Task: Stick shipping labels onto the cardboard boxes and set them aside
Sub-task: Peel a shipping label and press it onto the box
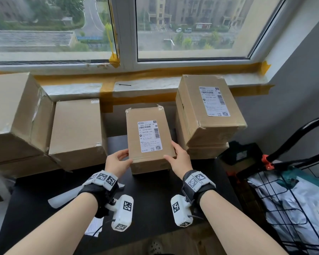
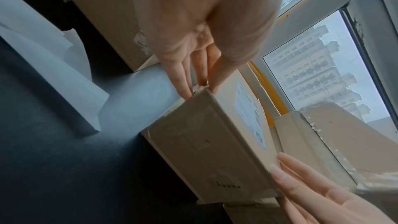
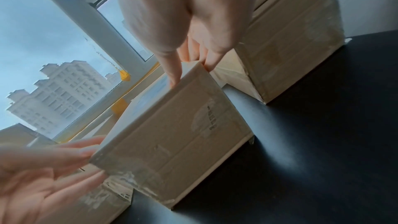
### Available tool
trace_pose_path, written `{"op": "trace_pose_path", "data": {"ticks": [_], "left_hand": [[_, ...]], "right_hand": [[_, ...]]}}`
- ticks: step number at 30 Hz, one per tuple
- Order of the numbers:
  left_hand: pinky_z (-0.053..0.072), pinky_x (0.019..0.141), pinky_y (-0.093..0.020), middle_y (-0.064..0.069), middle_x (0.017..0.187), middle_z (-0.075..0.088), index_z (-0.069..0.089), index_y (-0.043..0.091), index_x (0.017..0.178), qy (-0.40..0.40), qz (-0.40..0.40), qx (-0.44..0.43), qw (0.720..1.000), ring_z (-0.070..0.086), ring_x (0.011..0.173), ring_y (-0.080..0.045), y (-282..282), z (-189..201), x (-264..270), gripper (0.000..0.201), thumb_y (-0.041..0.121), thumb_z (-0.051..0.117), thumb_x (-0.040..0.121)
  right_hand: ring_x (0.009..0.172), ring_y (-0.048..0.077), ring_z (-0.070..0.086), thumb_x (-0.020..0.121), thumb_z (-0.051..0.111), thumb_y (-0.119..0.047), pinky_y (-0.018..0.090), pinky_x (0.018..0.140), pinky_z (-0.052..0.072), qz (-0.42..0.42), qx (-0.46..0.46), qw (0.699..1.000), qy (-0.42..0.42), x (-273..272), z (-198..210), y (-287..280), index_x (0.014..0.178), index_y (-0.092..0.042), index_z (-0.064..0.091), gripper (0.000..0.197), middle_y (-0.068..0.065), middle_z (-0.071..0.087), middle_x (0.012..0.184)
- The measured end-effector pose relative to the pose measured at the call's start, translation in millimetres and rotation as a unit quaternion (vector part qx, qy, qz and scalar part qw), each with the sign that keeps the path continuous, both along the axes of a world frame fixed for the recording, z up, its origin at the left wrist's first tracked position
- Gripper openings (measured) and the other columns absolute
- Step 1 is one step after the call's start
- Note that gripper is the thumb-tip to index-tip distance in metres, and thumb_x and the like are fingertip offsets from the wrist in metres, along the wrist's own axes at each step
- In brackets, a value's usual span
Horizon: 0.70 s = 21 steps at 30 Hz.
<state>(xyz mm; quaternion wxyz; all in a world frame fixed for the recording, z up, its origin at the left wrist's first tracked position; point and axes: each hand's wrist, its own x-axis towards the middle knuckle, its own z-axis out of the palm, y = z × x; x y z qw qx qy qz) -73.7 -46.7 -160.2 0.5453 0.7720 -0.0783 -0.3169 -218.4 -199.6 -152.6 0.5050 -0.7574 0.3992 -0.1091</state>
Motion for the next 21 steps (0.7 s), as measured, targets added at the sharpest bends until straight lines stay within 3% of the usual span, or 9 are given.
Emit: {"op": "trace_pose_path", "data": {"ticks": [4,7,12,15,18,21], "left_hand": [[0.042,0.106,-0.038,-0.012,0.128,0.058,0.050,-0.001,0.130,-0.013,-0.031,-0.012,0.999,0.053,0.122,-0.023,-13,2,9,0.055,-0.008,0.067,0.078],[0.040,0.105,-0.032,-0.013,0.132,0.055,0.047,-0.003,0.132,-0.031,-0.056,-0.018,0.998,0.052,0.124,-0.022,-25,4,11,0.056,-0.009,0.065,0.079],[0.039,0.101,-0.024,-0.013,0.134,0.054,0.046,0.000,0.134,-0.054,-0.070,-0.021,0.996,0.052,0.125,-0.022,-49,4,16,0.055,-0.007,0.063,0.082],[0.039,0.101,-0.024,-0.007,0.135,0.054,0.043,0.008,0.138,-0.095,-0.104,0.032,0.990,0.055,0.121,-0.019,-56,6,14,0.053,0.002,0.058,0.088],[0.041,0.104,-0.031,-0.002,0.135,0.055,0.040,0.020,0.142,-0.155,-0.153,0.112,0.970,0.055,0.121,-0.020,-53,10,12,0.050,0.017,0.053,0.093],[0.040,0.102,-0.032,-0.003,0.139,0.052,0.035,0.023,0.144,-0.215,-0.203,0.186,0.937,0.052,0.124,-0.023,-40,22,10,0.049,0.026,0.046,0.096]], "right_hand": [[0.145,0.015,0.018,0.096,0.046,-0.006,0.024,0.115,0.014,0.071,-0.118,0.989,0.045,17,3,-9,0.142,-0.017,0.039,0.048,-0.003,0.019,0.157],[0.147,0.013,0.009,0.097,0.035,-0.005,0.023,0.116,0.006,0.151,-0.224,0.958,0.100,24,1,-14,0.146,-0.015,0.030,0.050,-0.001,0.017,0.158],[0.147,0.015,0.006,0.101,0.034,-0.020,0.026,0.117,0.005,0.173,-0.259,0.939,0.145,27,4,-26,0.148,-0.015,0.021,0.050,0.000,0.012,0.159],[0.147,0.016,0.006,0.101,0.033,-0.020,0.027,0.118,0.006,0.185,-0.273,0.929,0.169,29,5,-32,0.149,-0.015,0.020,0.050,0.001,0.010,0.159],[0.147,0.018,0.008,0.101,0.033,-0.021,0.030,0.120,0.009,0.200,-0.277,0.920,0.190,29,6,-36,0.149,-0.015,0.020,0.050,0.002,0.010,0.159],[0.146,0.019,0.013,0.101,0.033,-0.022,0.030,0.119,0.011,0.205,-0.294,0.910,0.208,30,13,-33,0.148,-0.014,0.021,0.049,0.004,0.015,0.158]]}}
